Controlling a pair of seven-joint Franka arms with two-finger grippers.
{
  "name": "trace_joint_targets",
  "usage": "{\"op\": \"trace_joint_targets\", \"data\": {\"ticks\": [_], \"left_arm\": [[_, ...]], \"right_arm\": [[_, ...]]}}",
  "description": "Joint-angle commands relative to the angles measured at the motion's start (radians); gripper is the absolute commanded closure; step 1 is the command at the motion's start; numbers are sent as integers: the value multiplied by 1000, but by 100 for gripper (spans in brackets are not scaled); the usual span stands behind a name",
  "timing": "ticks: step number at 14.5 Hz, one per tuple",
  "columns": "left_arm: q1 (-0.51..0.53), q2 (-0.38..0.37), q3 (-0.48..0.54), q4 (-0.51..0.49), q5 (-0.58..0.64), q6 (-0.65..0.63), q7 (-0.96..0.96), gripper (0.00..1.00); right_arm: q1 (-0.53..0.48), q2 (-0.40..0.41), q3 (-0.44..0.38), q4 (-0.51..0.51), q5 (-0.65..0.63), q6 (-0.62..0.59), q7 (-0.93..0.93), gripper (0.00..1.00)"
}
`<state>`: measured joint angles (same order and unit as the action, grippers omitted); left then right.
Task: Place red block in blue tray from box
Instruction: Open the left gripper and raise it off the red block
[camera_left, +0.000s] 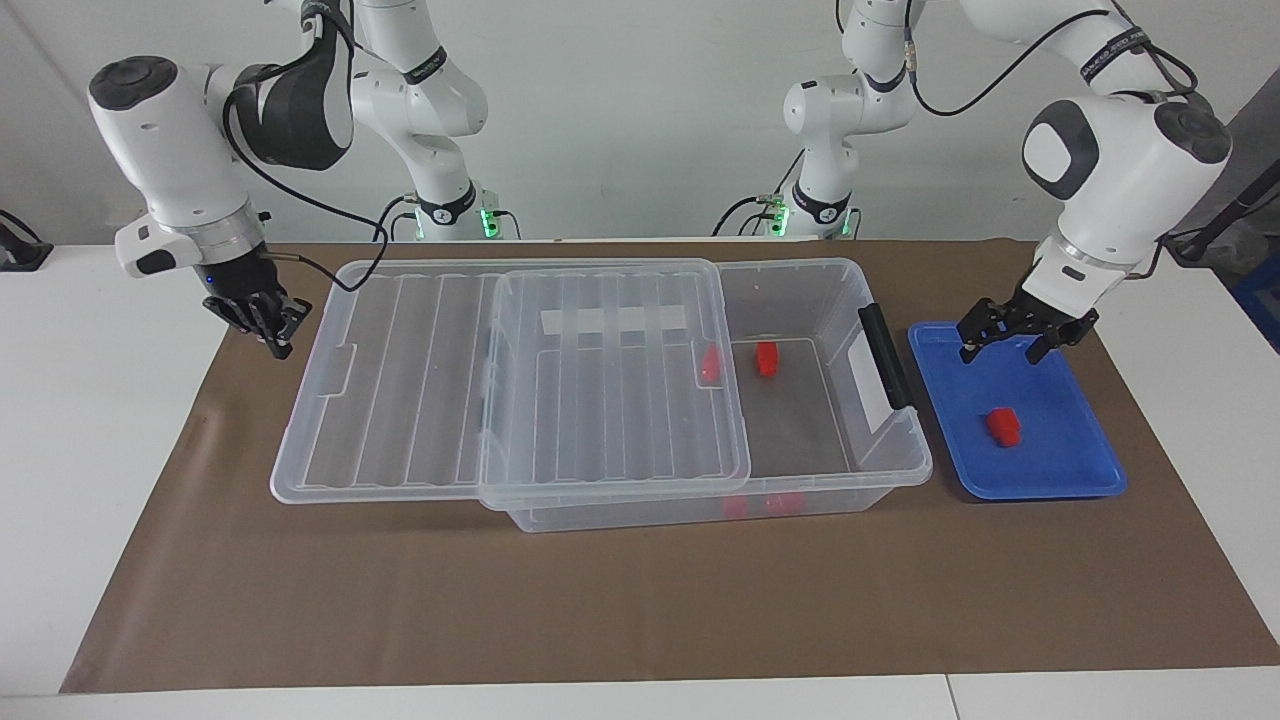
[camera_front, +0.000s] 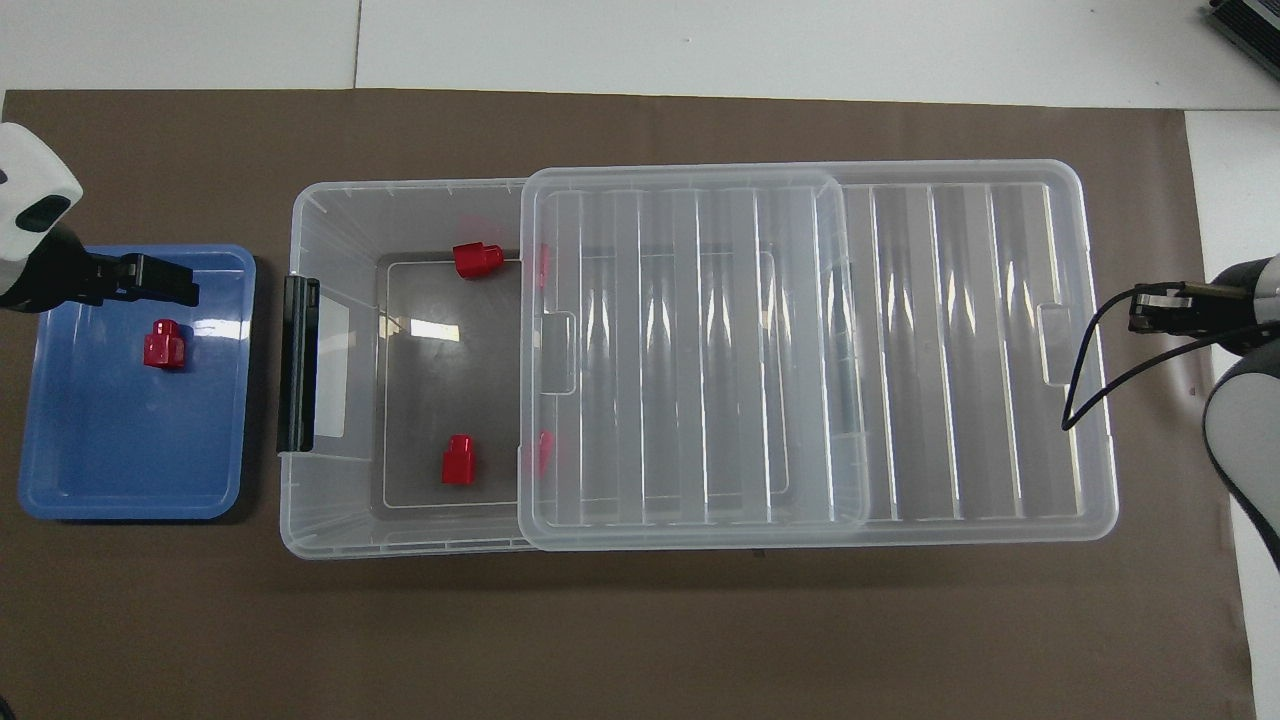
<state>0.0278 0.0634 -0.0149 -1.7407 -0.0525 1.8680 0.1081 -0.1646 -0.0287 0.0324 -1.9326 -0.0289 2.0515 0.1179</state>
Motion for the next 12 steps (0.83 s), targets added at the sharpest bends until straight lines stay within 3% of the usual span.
{"op": "trace_joint_targets", "data": {"ticks": [1, 8, 12], "left_arm": [[-16, -66, 12, -8, -10, -65, -13, 0], [-16, -100, 4, -36, -10, -86, -1, 0], [-45, -151, 1, -20, -6, -205, -13, 0]], "right_arm": [[-45, 52, 4, -14, -13, 106, -32, 100], [-27, 78, 7, -14, -13, 81, -49, 100], [-10, 70, 14, -12, -11, 47, -50, 100]]}}
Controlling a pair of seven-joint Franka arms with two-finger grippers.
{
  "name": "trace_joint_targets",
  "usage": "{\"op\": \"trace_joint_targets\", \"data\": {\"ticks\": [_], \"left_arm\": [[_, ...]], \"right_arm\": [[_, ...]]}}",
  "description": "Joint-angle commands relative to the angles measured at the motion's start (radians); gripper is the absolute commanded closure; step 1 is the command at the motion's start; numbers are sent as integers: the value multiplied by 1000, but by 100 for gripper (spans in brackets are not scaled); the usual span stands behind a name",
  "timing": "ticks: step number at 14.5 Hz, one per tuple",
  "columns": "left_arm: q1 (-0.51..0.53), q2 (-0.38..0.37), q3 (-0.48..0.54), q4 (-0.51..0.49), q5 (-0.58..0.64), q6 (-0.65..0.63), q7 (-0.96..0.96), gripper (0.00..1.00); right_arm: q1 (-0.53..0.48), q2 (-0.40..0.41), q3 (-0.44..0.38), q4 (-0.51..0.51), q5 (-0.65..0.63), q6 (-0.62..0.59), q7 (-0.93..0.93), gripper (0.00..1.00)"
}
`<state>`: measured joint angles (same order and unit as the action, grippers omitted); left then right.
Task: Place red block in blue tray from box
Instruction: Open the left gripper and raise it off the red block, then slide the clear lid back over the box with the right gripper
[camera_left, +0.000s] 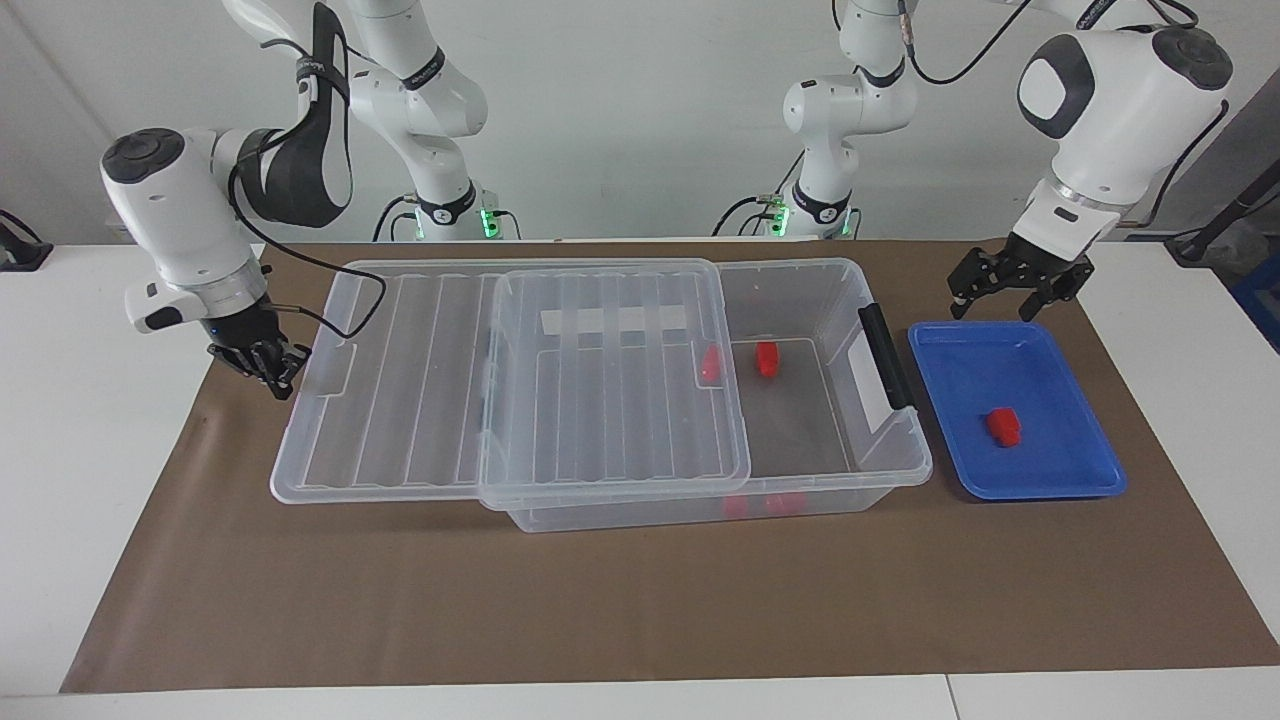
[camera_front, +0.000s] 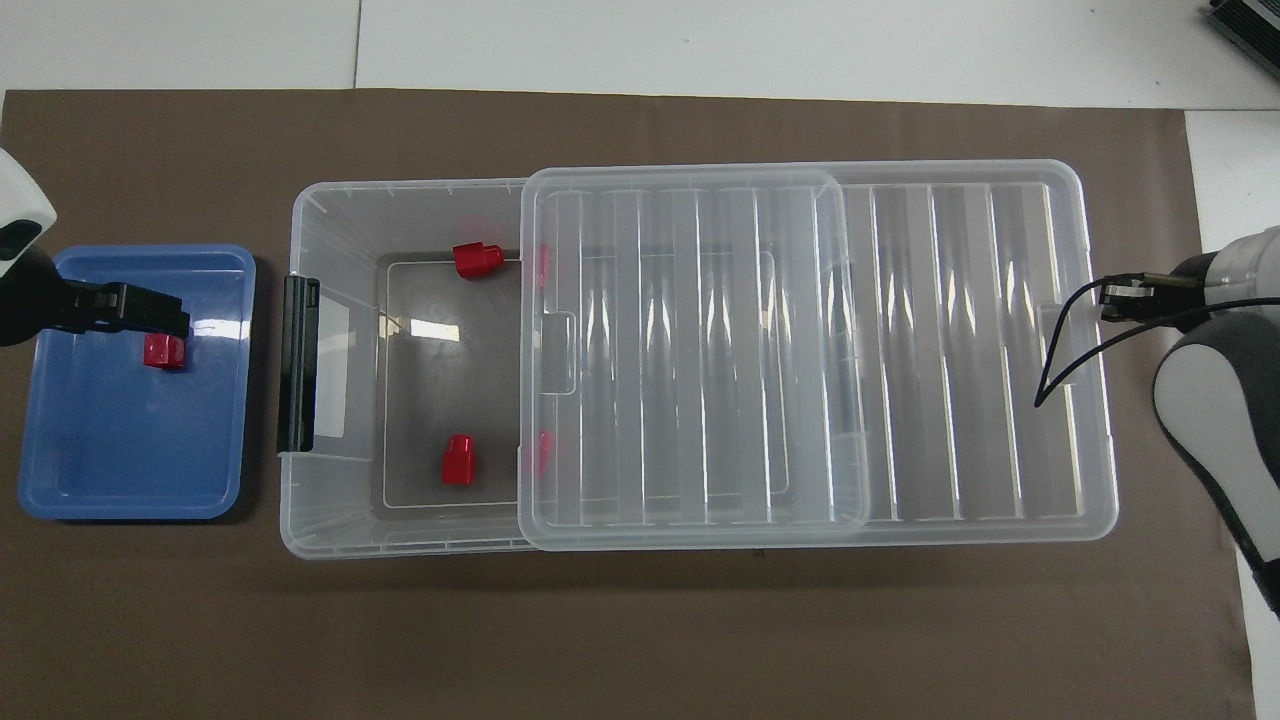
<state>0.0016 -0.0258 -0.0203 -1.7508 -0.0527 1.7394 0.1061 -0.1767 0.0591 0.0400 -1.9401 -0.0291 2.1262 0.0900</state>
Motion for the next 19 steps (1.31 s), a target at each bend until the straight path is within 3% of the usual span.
{"op": "trace_joint_targets", "data": {"ticks": [1, 4, 19], "left_arm": [[-17, -71, 10, 9, -4, -136, -9, 0], [-11, -95, 7, 65, -1, -225, -8, 0], [1, -105, 17, 54, 1, -219, -6, 0]], "right_arm": [[14, -21, 6, -5, -9, -35, -24, 100], [40, -30, 8, -7, -5, -55, -23, 100], [218, -51, 20, -28, 66, -118, -13, 100]]}}
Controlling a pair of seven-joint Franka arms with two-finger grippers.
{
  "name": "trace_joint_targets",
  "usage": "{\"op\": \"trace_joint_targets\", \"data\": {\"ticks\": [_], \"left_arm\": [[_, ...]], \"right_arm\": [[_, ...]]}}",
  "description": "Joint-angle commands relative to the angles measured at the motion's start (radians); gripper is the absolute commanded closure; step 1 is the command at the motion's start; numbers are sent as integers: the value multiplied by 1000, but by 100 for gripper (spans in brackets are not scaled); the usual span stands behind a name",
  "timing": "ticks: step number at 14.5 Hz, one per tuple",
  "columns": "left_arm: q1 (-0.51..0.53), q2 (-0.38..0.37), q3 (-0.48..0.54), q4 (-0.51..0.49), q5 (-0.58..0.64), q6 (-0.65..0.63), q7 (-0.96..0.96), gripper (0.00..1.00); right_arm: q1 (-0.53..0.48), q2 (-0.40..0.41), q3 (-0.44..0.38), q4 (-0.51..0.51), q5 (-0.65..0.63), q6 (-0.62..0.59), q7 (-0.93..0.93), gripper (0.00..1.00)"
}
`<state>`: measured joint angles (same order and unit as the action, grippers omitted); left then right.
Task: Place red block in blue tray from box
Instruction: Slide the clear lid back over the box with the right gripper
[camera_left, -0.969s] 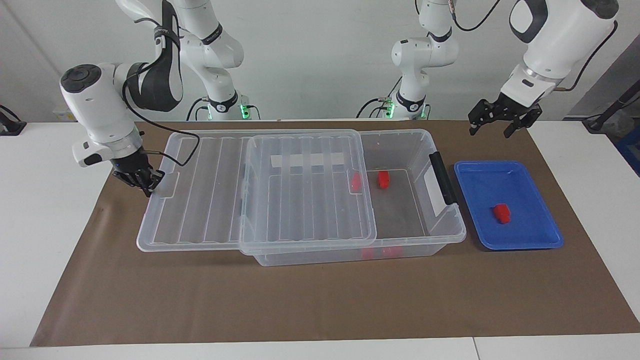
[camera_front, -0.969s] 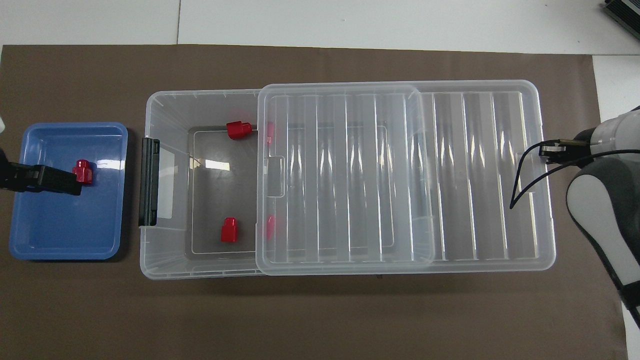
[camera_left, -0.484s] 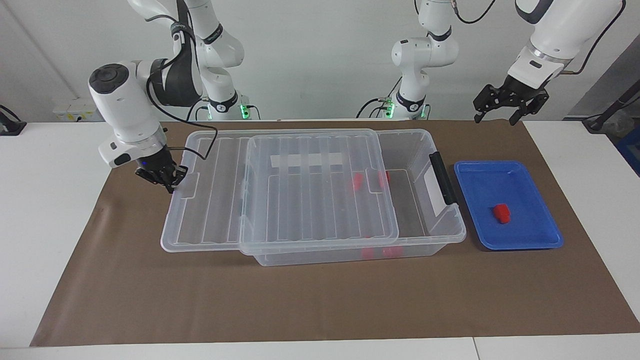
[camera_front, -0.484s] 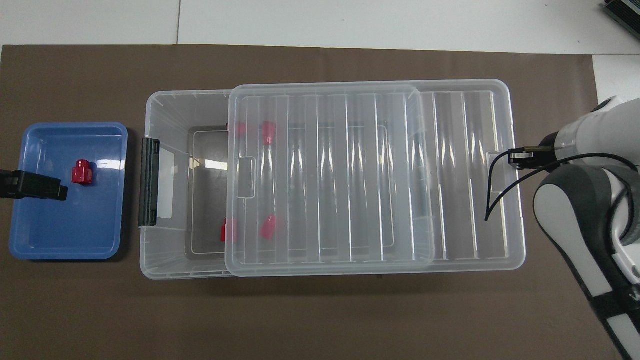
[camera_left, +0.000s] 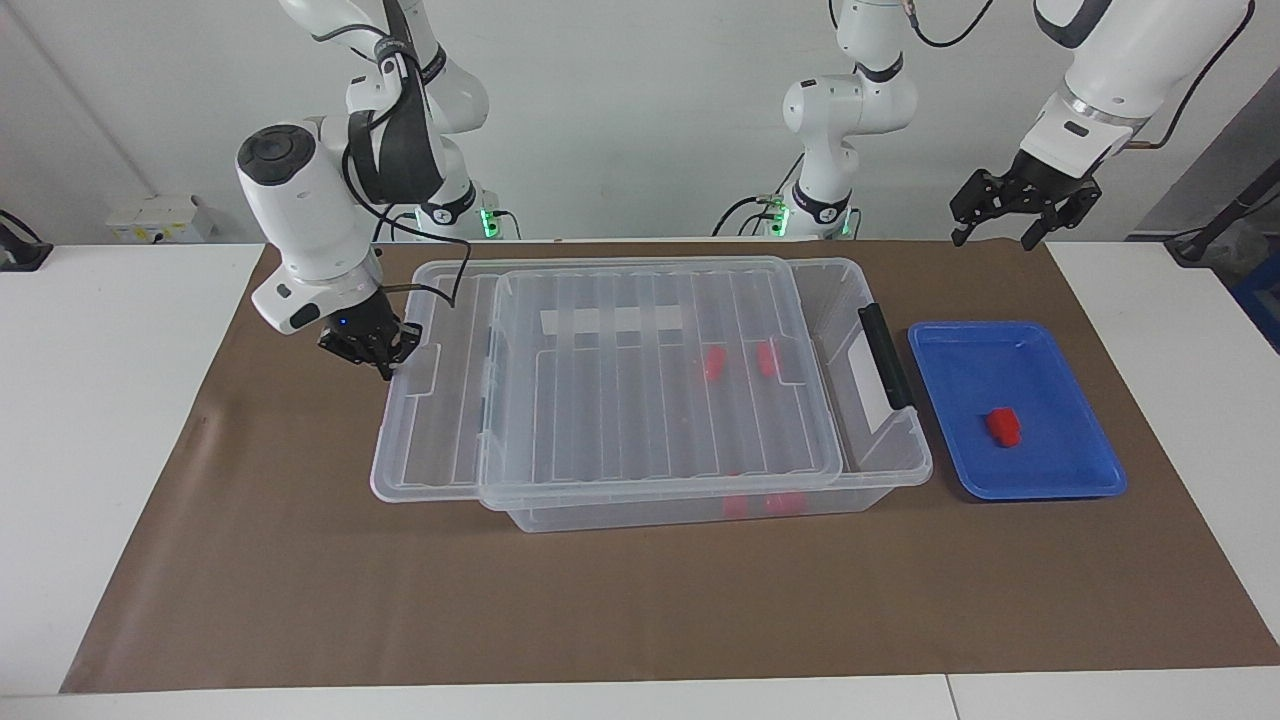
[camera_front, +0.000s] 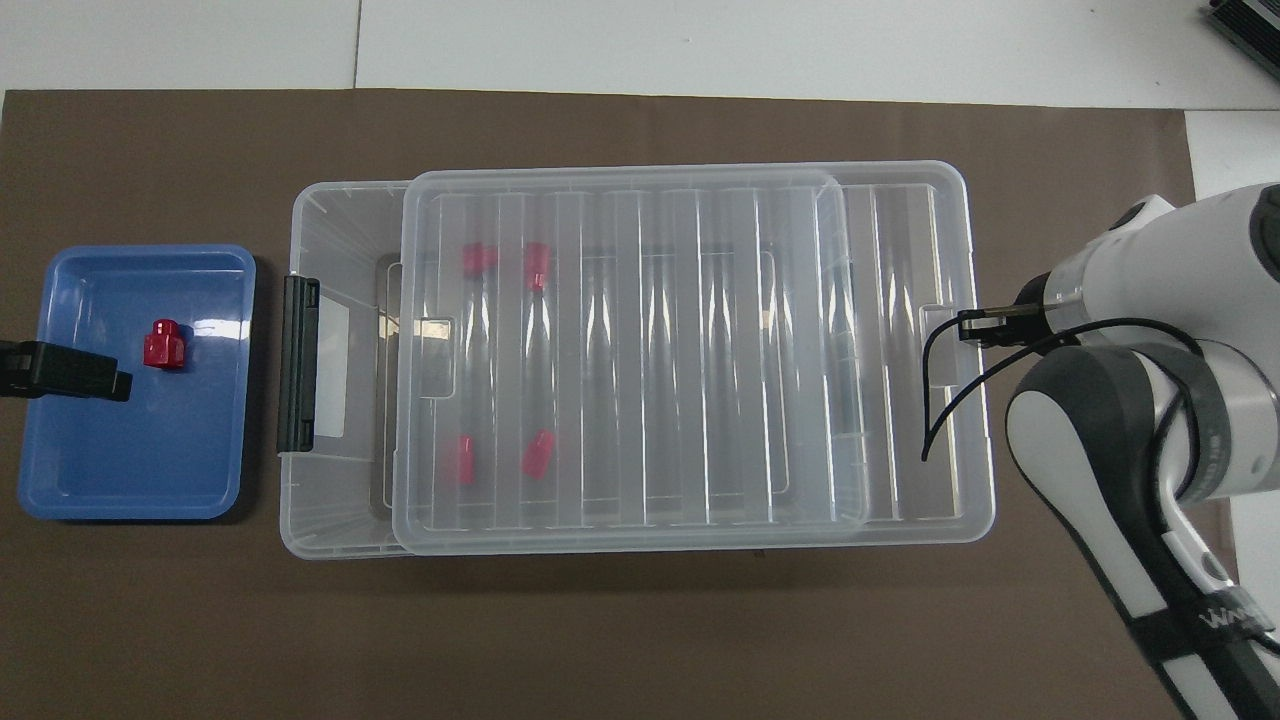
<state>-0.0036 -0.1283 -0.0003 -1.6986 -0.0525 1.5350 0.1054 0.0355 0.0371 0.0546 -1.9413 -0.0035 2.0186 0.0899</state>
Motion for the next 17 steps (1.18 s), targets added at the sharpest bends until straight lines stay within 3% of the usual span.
{"op": "trace_joint_targets", "data": {"ticks": [1, 17], "left_arm": [[7, -2, -3, 2, 0, -15, -7, 0], [7, -2, -3, 2, 0, -15, -6, 0]], "right_arm": [[23, -31, 8, -27, 65, -11, -12, 100], [141, -39, 10, -34, 89, -9, 45, 100]]}}
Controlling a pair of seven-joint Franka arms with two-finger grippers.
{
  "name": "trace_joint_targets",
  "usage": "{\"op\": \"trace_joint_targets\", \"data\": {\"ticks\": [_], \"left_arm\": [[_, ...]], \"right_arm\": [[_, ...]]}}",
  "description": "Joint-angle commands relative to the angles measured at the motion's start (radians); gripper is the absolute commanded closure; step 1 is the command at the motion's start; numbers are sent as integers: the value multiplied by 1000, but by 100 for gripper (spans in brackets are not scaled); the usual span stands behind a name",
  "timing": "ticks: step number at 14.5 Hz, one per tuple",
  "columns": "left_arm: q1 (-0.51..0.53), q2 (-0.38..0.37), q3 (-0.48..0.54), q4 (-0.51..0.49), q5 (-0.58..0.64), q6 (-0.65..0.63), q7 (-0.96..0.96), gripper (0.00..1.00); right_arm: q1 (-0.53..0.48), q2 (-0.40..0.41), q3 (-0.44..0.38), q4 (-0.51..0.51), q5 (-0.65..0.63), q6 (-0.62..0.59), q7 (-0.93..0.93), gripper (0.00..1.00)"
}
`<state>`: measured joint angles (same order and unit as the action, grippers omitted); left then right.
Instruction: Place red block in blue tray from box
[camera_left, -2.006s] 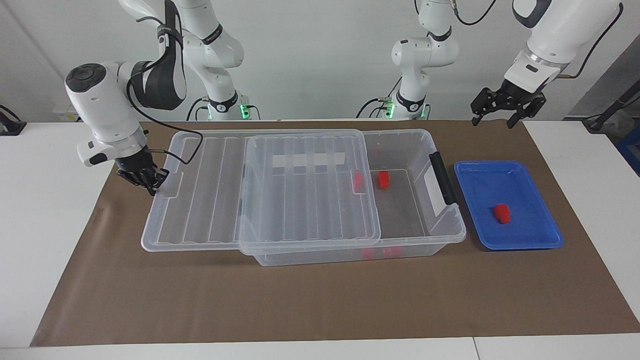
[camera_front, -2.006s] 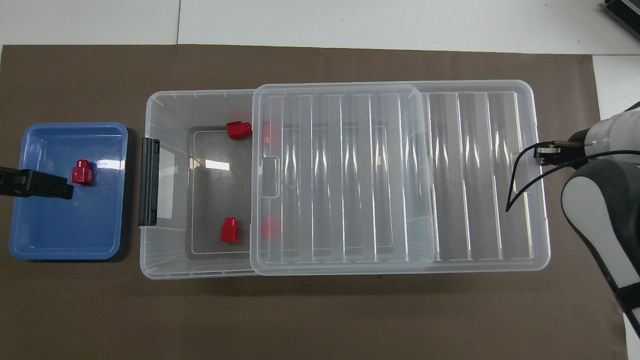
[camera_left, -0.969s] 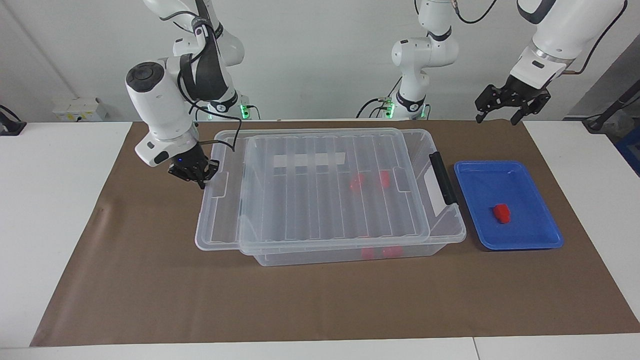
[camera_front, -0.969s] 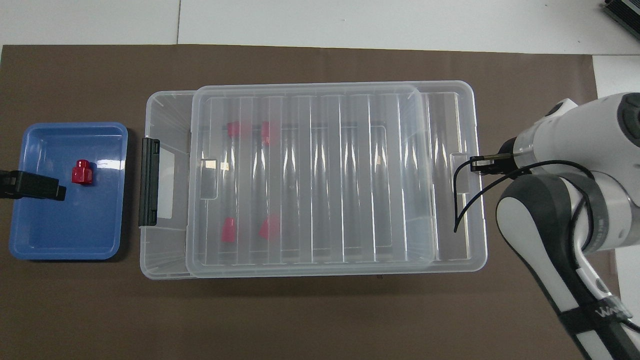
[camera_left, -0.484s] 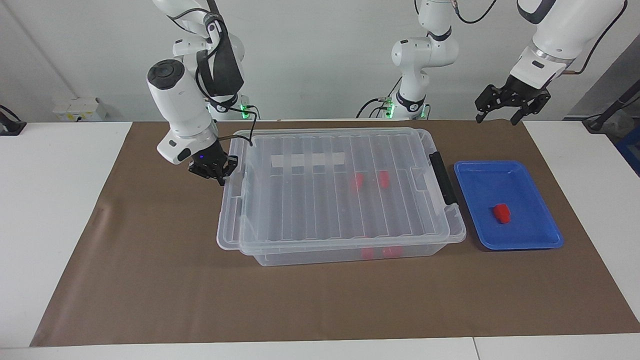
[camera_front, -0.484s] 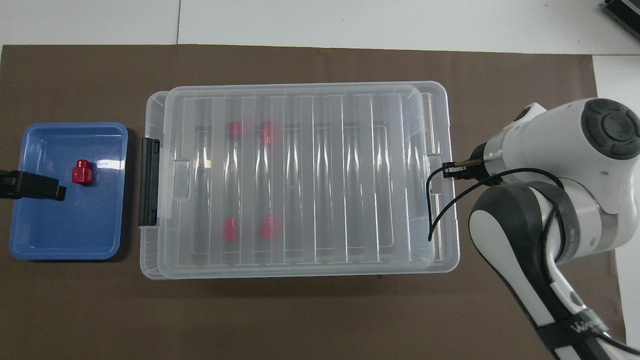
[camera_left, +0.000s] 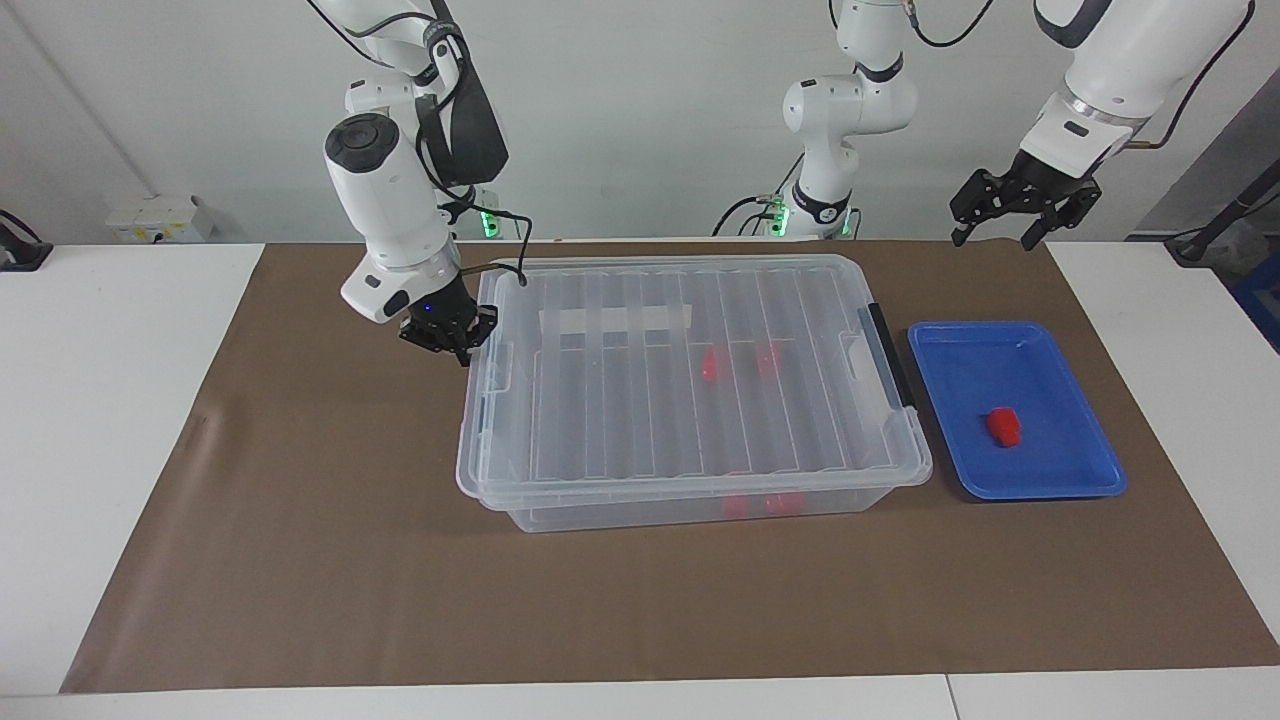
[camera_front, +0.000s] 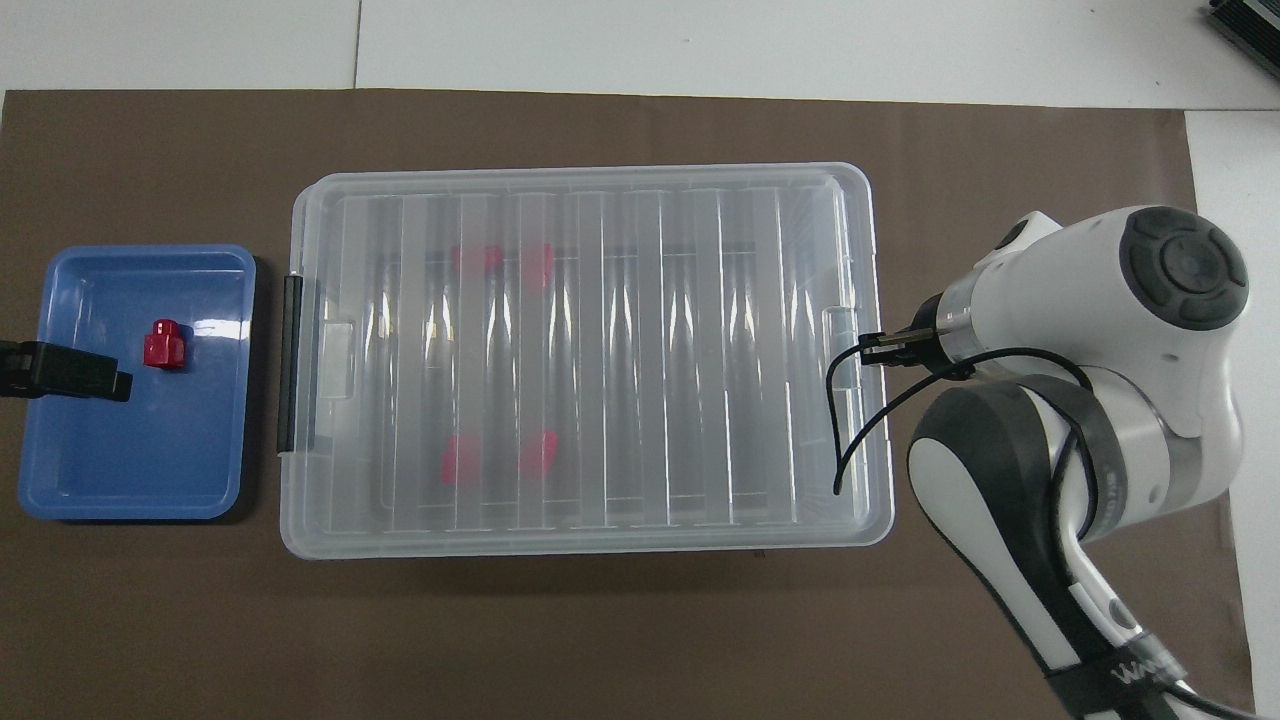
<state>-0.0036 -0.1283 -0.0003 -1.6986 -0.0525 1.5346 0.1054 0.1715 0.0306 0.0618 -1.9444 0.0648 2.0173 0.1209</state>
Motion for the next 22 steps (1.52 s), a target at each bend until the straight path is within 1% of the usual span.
{"op": "trace_joint_targets", "data": {"ticks": [1, 7, 8, 10, 12, 13, 14, 16, 19, 22], "left_arm": [[7, -2, -3, 2, 0, -14, -6, 0], [7, -2, -3, 2, 0, -14, -6, 0], [7, -2, -3, 2, 0, -14, -6, 0], [7, -2, -1, 2, 0, -24, -6, 0], [5, -2, -1, 2, 2, -16, -4, 0], [7, -2, -1, 2, 5, -16, -4, 0], [5, -2, -3, 2, 23, -14, -3, 0], [-6, -1, -6, 4, 75, -10, -3, 0], [0, -1, -9, 2, 82, -8, -9, 0], [7, -2, -1, 2, 82, -11, -7, 0]], "right_arm": [[6, -32, 3, -31, 21, -8, 14, 100], [-9, -32, 0, -19, 21, -8, 3, 100], [-16, -32, -5, -16, 21, -8, 2, 99], [-44, -50, -8, -15, 21, -14, 13, 60], [-96, -73, -10, -15, 20, -43, 16, 36], [-118, -86, -11, -13, 20, -49, 16, 13], [-144, -95, -11, -7, 17, -60, 23, 0], [-184, -97, -11, 36, 3, -103, 25, 0], [-198, -94, -16, 108, -2, -175, 29, 0], [-188, -92, -16, 198, -92, -285, 34, 0]]}}
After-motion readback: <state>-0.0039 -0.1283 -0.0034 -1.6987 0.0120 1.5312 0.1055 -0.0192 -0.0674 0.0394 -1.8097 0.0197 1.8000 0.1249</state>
